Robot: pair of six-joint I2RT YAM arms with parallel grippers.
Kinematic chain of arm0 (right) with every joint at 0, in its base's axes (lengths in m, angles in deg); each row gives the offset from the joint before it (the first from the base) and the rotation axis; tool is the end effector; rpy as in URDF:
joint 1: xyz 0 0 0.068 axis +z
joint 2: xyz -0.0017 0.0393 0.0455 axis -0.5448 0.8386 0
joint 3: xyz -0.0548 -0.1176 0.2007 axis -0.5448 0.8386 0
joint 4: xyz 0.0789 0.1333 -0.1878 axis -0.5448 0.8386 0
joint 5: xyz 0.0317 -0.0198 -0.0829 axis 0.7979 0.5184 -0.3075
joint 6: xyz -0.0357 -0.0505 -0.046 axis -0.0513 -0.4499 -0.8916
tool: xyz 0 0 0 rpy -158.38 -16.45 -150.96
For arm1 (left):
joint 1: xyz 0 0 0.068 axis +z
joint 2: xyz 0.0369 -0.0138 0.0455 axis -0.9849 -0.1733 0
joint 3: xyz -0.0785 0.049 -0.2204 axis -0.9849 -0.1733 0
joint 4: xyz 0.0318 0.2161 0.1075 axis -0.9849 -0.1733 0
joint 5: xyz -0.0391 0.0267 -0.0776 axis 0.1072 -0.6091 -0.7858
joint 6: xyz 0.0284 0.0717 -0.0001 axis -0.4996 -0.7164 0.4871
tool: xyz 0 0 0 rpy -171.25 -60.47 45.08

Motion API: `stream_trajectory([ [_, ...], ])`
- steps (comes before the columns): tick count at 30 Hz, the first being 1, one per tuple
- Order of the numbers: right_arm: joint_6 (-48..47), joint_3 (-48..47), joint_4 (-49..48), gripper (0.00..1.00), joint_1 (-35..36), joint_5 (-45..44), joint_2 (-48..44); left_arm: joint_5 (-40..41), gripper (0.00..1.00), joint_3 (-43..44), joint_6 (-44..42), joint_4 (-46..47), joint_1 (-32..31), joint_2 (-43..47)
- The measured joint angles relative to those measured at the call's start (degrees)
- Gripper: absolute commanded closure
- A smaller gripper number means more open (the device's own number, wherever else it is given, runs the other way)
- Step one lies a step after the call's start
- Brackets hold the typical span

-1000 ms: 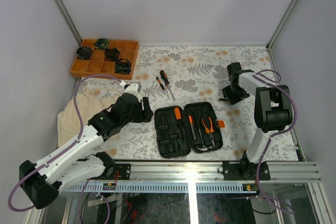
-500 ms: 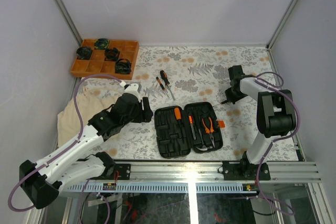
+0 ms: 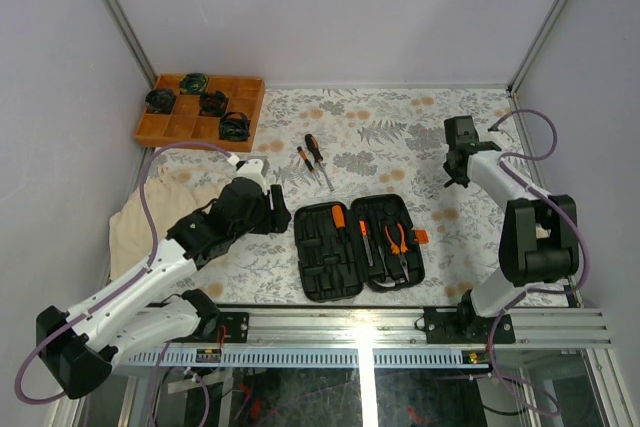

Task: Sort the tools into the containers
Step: Pick up the screwdriver from the center of the board.

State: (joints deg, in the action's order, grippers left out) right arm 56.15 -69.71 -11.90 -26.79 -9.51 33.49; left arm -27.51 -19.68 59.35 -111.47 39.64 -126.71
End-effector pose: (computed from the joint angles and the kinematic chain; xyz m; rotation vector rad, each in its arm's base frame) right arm 0.3294 0.0030 0.1590 1.2537 2.0761 -0.1837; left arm 0.1746 -0.1328 0.2317 0.1369 2.2819 -0.4340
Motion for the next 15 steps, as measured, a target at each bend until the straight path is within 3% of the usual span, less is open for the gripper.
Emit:
stream_trajectory([
  [5, -14.80, 5.01, -9.22, 0.98, 0.00, 4.48, -9.94, 0.02, 0.40, 0.00, 0.00, 0.00, 0.00, 1.40],
  [10, -25.70, 14.16, -20.26, 0.99, 0.00, 20.44, -20.94, -0.02, 0.39, 0.00, 0.04, 0.02, 0.00, 3.32],
  [15, -28.72, 15.61, -25.86, 1.00, 0.22, 37.94, -22.58, -0.90, 0.38, -0.02, 0.26, 0.11, 0.00, 3.82],
])
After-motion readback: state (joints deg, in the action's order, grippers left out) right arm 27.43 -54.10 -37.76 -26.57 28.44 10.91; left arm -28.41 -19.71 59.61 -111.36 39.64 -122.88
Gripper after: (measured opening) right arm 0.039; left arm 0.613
